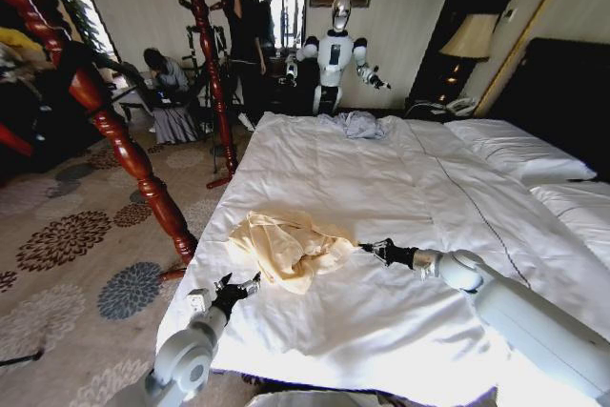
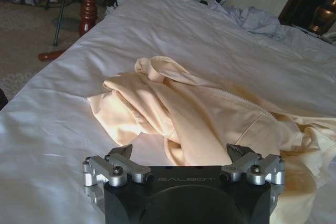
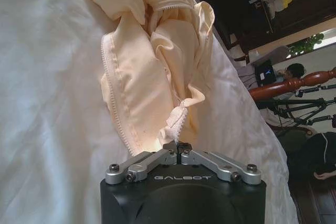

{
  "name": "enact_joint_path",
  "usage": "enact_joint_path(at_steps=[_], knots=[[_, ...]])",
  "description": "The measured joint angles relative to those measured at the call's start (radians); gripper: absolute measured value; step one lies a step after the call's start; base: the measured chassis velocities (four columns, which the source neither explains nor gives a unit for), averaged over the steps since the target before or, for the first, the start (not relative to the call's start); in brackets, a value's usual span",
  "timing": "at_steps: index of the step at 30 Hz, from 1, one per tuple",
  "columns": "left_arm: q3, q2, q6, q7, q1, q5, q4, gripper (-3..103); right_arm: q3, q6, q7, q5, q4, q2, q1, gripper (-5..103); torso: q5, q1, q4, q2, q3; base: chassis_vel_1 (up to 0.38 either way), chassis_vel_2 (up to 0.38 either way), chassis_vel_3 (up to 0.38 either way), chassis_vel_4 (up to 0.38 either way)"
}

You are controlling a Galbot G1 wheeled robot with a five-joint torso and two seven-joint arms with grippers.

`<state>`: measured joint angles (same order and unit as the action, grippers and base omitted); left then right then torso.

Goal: Pick up the clothes from the bed and hang them on the clothes hanger.

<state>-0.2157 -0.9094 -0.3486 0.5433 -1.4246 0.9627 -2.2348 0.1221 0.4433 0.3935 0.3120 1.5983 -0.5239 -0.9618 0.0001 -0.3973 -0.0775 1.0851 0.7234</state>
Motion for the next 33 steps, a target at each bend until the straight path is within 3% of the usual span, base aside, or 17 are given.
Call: enact_joint_path(at_steps=[3,6,7,8,11,19,22,27,30,33], knots=[[0.031,0.015,-0.026,0.064,0.131,0.118,0.011,100,0.046,-0.015,-0.012,-0.012,0.049,0.031,-0.051,0,-0.0001,0.000,-0.0005,0.000,0.000,0.000,0.000,0.000,0.000],[0.048,0.017,-0.038,0.095,0.208,0.174,0.029,100,0.066,-0.023,-0.016,-0.019,0.072,0.044,-0.074,0,-0.0001,0.000,-0.0010,0.000,0.000,0.000,0.000,0.000,0.000],[0.063,0.015,-0.054,0.136,0.277,0.233,0.053,100,0.070,-0.035,-0.017,-0.035,0.089,0.052,-0.082,0,-0.0001,0.000,-0.0009,0.000,0.000,0.000,0.000,0.000,0.000],[0.063,0.015,-0.054,0.136,0.277,0.233,0.053,100,0.070,-0.035,-0.017,-0.035,0.089,0.052,-0.082,0,-0.0001,0.000,-0.0009,0.000,0.000,0.000,0.000,0.000,0.000],[0.120,-0.005,-0.095,0.213,0.405,0.334,0.132,100,0.076,-0.046,-0.018,-0.052,0.103,0.058,-0.089,0,0.0001,0.000,0.0002,0.000,0.000,0.000,0.000,0.000,0.000],[0.242,-0.081,-0.099,0.267,0.606,0.377,0.263,101,0.089,-0.048,-0.027,-0.050,0.097,0.061,-0.099,0,0.0002,0.000,-0.0005,0.000,0.000,0.000,0.000,0.000,0.000],[0.293,-0.137,-0.123,0.298,0.710,0.386,0.333,89,0.091,-0.050,-0.032,-0.050,0.087,0.061,-0.097,0,0.0002,0.000,-0.0003,0.000,0.000,0.000,0.000,0.000,0.000],[0.337,-0.190,-0.142,0.310,0.785,0.394,0.439,81,0.103,-0.047,-0.033,-0.049,0.077,0.069,-0.103,0,0.0001,0.000,-0.0005,0.000,0.000,0.000,0.000,0.000,0.000],[0.346,-0.201,-0.143,0.312,0.795,0.398,0.461,77,0.105,-0.046,-0.033,-0.049,0.076,0.069,-0.105,0,0.0001,0.000,-0.0005,0.000,0.000,0.000,0.000,0.000,0.000],[0.395,-0.214,-0.148,0.314,0.803,0.397,0.493,66,0.105,-0.045,-0.034,-0.043,0.066,0.069,-0.103,0,0.0001,0.000,-0.0002,0.000,0.000,0.000,0.000,0.000,0.000]])
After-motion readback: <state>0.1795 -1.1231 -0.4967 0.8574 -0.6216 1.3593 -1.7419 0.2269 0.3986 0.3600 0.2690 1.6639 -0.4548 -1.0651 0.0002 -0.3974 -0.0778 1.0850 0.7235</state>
